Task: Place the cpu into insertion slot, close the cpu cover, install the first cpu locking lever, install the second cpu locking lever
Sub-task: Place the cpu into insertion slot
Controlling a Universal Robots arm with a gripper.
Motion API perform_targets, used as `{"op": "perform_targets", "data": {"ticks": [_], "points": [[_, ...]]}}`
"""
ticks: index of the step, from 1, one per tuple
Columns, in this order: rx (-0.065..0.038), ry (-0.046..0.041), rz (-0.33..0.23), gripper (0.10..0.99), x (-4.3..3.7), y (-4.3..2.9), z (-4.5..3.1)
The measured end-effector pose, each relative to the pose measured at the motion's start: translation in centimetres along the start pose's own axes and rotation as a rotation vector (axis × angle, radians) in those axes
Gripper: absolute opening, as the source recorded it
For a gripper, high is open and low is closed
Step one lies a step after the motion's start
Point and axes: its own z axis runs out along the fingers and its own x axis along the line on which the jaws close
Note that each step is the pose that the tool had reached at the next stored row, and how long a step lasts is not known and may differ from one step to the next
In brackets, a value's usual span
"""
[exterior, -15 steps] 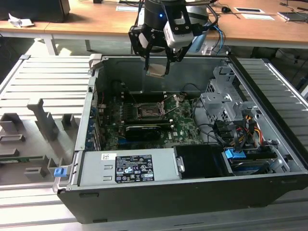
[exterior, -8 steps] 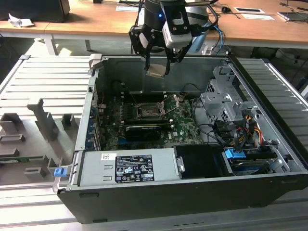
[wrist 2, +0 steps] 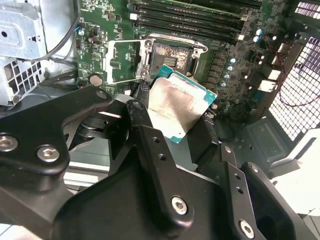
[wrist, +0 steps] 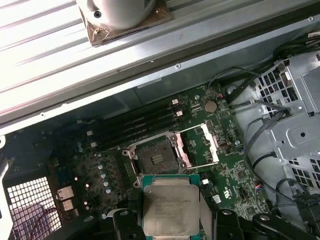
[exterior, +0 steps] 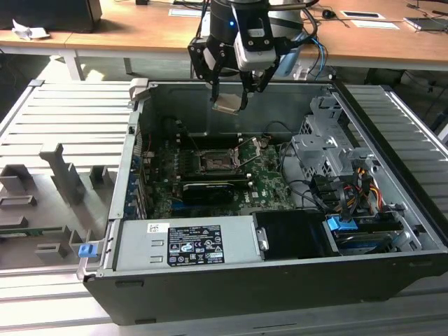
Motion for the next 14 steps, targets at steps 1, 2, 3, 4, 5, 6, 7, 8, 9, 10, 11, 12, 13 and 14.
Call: {"op": "perform_targets", "data": {"ticks": [1,2,3,4,5,6,7,8,9,10,11,12,13,14], "points": [[0.0,-0.001,0.01,0.541,0.0,0.0,0.03],[0.0,-0.0018,0.018,0.541,0.0,-0.01,0.05],[0.0,-0.0024,0.024,0.541,0.0,-0.01,0.07],[-0.001,-0.0029,0.029,0.541,0.0,-0.01,0.08],[-0.001,-0.0037,0.037,0.541,0.0,-0.01,0.1],[-0.001,-0.0042,0.042,0.541,0.0,-0.01,0.11],[-0.001,-0.0048,0.048,0.541,0.0,-0.01,0.12],[-0.001,-0.0056,0.055,0.541,0.0,-0.02,0.14],[-0.001,-0.0061,0.06,0.541,0.0,-0.02,0.15],[-0.001,-0.0067,0.066,0.541,0.0,-0.02,0.16],[-0.001,-0.0077,0.077,0.541,0.0,-0.02,0.17],[-0.002,-0.0085,0.084,0.541,0.0,-0.02,0.18],[-0.002,-0.0089,0.089,0.541,0.0,-0.02,0.19],[-0.002,-0.0094,0.093,0.541,0.0,-0.02,0.19]]}}
